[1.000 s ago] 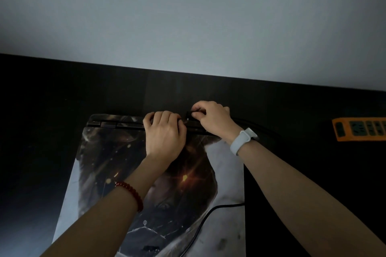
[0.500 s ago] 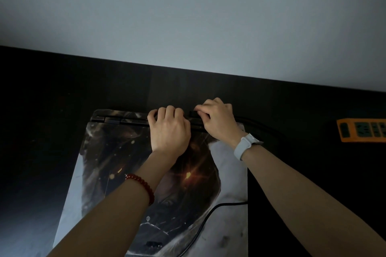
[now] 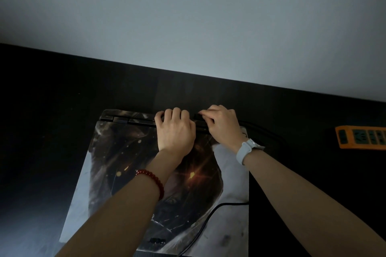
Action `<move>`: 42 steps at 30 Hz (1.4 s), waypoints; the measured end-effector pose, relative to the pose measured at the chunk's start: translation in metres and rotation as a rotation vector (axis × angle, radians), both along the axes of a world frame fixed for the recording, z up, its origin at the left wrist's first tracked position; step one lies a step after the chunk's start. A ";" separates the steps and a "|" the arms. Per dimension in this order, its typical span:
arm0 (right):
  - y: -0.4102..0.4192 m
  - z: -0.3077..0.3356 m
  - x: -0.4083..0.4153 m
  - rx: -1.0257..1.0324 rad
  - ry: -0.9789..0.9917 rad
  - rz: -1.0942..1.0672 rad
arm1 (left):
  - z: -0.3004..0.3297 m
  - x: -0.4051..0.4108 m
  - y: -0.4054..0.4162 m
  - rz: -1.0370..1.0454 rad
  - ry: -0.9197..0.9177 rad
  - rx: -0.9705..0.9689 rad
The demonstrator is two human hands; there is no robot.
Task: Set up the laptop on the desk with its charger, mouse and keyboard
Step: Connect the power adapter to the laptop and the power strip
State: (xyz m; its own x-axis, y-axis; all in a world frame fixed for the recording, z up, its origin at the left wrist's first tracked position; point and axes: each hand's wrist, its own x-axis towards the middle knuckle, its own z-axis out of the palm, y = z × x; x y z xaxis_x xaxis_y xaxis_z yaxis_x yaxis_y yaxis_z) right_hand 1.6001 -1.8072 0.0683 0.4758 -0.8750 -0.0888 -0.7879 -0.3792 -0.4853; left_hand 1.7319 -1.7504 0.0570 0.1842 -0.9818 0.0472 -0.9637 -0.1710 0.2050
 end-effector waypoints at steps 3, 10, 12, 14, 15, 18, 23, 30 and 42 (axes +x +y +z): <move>0.011 0.003 -0.002 0.014 0.056 -0.019 | -0.001 0.000 0.000 0.013 0.028 -0.012; 0.087 0.029 -0.018 -0.020 0.118 -0.157 | 0.005 0.026 0.067 0.096 0.203 0.023; 0.119 0.040 -0.017 -0.016 0.000 -0.131 | 0.011 0.043 0.109 0.156 0.268 0.046; 0.155 0.049 -0.016 -0.009 -0.106 -0.093 | 0.018 0.059 0.157 0.230 0.297 0.069; 0.175 0.052 -0.015 -0.007 -0.151 -0.074 | 0.022 0.067 0.183 0.262 0.291 0.077; 0.235 0.058 -0.014 -0.024 -0.206 0.005 | 0.024 0.090 0.255 0.370 0.240 0.169; 0.318 0.053 -0.017 0.096 0.109 0.277 | 0.021 0.125 0.346 0.537 0.230 0.417; 0.366 0.040 -0.049 0.210 0.593 0.291 | 0.014 0.128 0.395 0.169 0.141 0.514; 0.366 0.034 -0.046 0.225 0.643 -0.025 | 0.021 0.105 0.383 -0.073 0.089 0.325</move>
